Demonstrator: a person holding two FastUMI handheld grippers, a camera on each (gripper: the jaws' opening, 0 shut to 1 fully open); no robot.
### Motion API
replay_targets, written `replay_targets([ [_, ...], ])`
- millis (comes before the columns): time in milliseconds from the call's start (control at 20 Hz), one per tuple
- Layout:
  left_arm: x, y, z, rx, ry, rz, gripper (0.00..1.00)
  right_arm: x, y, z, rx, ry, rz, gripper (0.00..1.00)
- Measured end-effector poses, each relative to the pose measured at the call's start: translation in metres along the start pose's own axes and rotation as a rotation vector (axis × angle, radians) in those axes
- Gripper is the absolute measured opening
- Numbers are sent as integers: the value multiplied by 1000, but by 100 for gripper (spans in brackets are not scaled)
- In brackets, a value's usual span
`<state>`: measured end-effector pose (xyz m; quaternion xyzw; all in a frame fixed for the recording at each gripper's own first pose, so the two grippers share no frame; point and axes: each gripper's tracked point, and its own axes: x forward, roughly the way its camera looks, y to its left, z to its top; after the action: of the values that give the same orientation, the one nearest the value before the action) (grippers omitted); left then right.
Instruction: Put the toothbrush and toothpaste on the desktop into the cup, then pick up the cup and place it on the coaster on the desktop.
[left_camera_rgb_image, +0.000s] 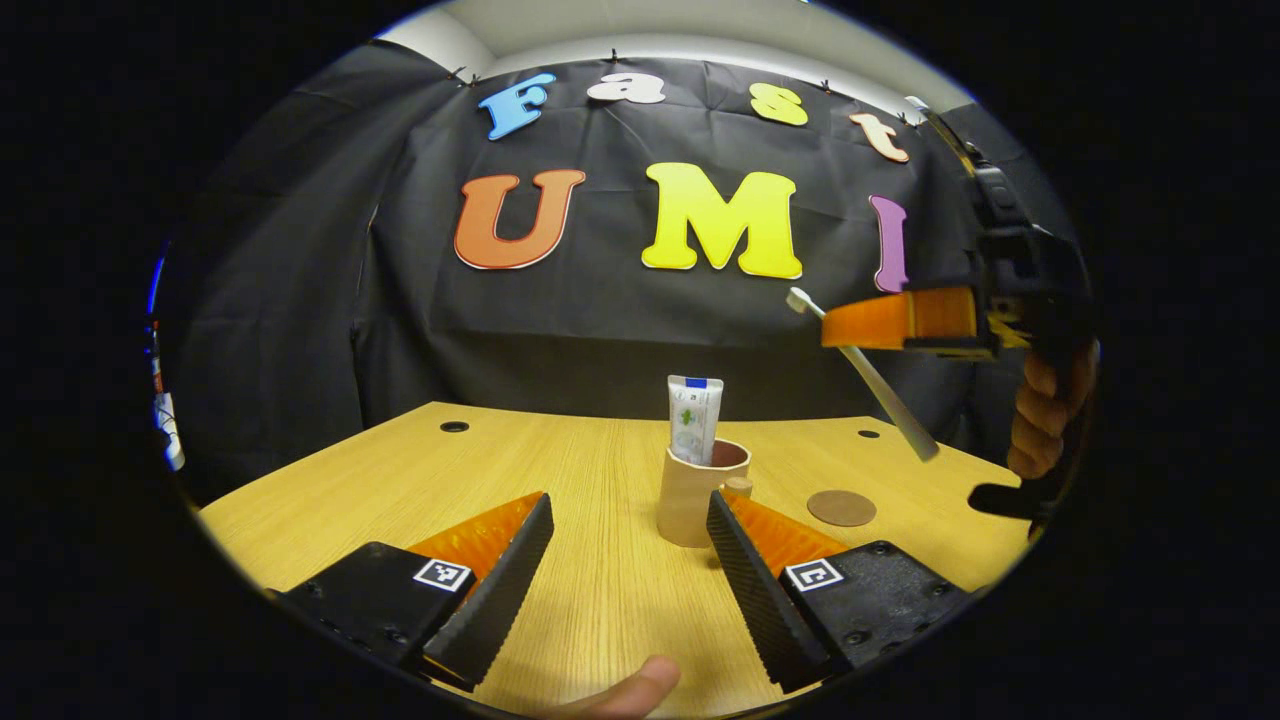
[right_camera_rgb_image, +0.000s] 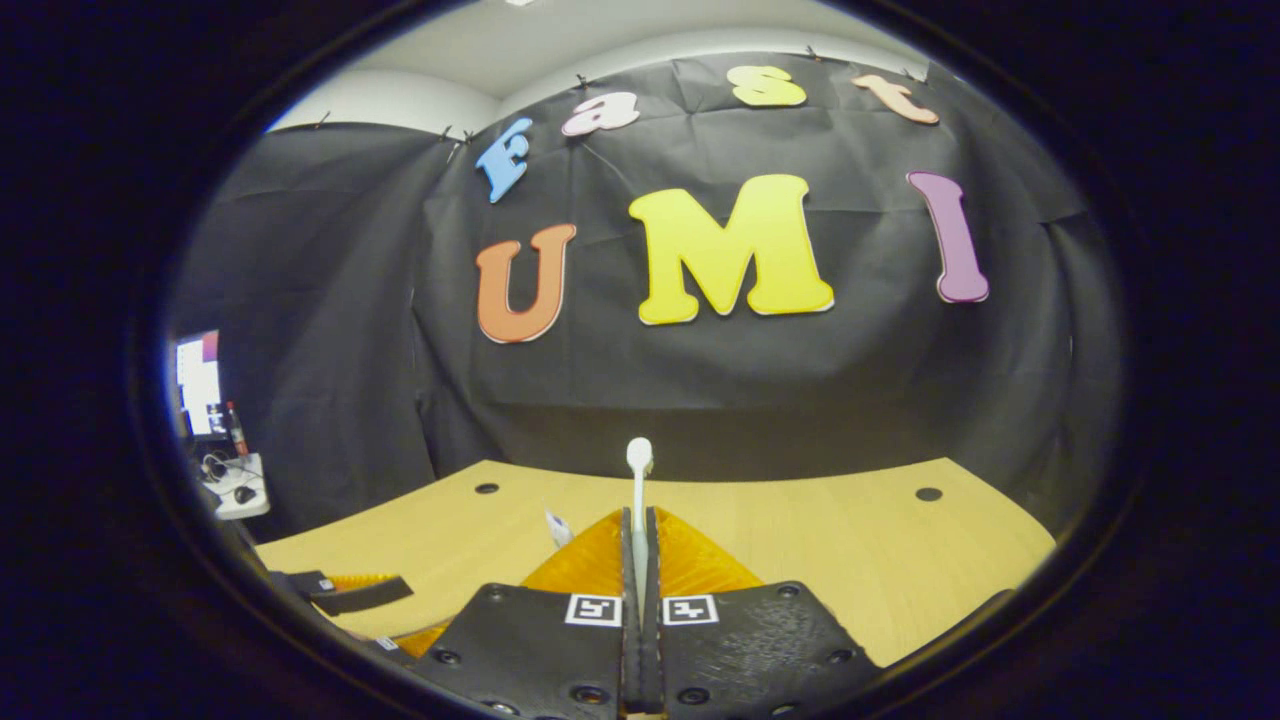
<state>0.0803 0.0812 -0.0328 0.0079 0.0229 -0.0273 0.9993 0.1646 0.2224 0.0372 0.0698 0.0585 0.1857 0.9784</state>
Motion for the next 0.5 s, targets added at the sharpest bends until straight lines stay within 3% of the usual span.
replay_targets([
  [300,-8,-4,-11,-46,12,-38,98,52,25,25,16,-29,-1,0],
  [500,-5,5,-12,-56,6,-32,98,68,32,16,-33,-21,-9,2],
])
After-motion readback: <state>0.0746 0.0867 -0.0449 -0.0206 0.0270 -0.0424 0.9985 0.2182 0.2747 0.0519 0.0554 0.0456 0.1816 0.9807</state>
